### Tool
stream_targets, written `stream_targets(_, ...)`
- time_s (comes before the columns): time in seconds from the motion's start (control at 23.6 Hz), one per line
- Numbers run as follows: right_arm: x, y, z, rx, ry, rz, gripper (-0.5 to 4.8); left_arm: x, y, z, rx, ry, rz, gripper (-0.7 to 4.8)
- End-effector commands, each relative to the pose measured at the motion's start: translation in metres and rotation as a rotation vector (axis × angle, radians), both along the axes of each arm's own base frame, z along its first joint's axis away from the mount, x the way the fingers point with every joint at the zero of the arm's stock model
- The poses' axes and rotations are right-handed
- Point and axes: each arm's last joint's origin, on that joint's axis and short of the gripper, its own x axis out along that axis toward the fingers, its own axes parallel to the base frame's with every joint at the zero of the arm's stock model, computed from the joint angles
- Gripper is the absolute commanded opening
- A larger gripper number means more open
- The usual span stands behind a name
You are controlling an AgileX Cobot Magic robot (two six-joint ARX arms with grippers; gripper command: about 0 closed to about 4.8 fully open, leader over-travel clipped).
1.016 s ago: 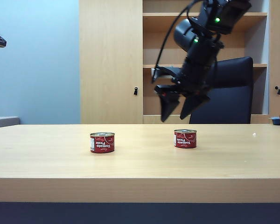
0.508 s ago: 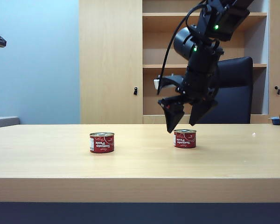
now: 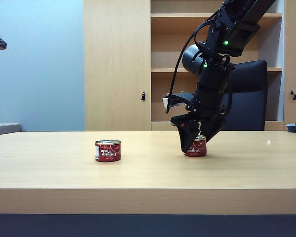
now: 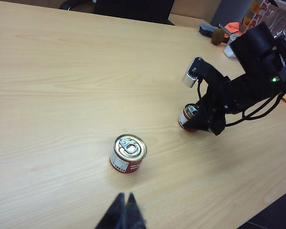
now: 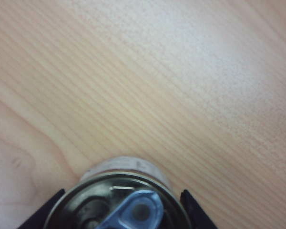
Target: Stack a can of tomatoes on the right onto the can of tomatoes on the left.
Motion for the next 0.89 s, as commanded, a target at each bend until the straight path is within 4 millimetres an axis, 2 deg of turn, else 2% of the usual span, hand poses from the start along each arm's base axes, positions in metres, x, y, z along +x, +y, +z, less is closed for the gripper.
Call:
stream_targets(0.04, -0.005, 0.006, 0.012, 0.009, -0.019, 0.019, 2.9, 0.0, 0.0, 0.002, 0.003, -0.016, -0.004, -0.05)
stream_targets(0.13, -0.015, 0.02, 0.025, 0.036, -0.042, 0.048, 2.69, 0.0, 0.0, 0.002, 0.003, -0.016, -0.004, -0.05)
stream_targets(0.3, -0.036, 0.061, 0.047, 0.091, -0.09, 0.147, 2.69, 0.0, 0.0, 0.002, 0.003, -0.016, -0.004, -0.05)
stream_targets(0.51, -0.053, 0.107, 0.059, 0.126, -0.204, 0.233, 2.69, 0.0, 0.0, 0.002, 0.003, -0.016, -0.004, -0.05)
stream_targets(0.68, -0.059, 0.125, 0.061, 0.149, -0.263, 0.261, 2.68, 0.0, 0.0, 0.002, 0.003, -0.016, -0.004, -0.05)
stream_targets(0.89, -0.049, 0.135, 0.053, 0.16, -0.25, 0.26, 2.69, 0.0, 0.0, 0.002, 0.003, -0.016, -0.003, -0.05)
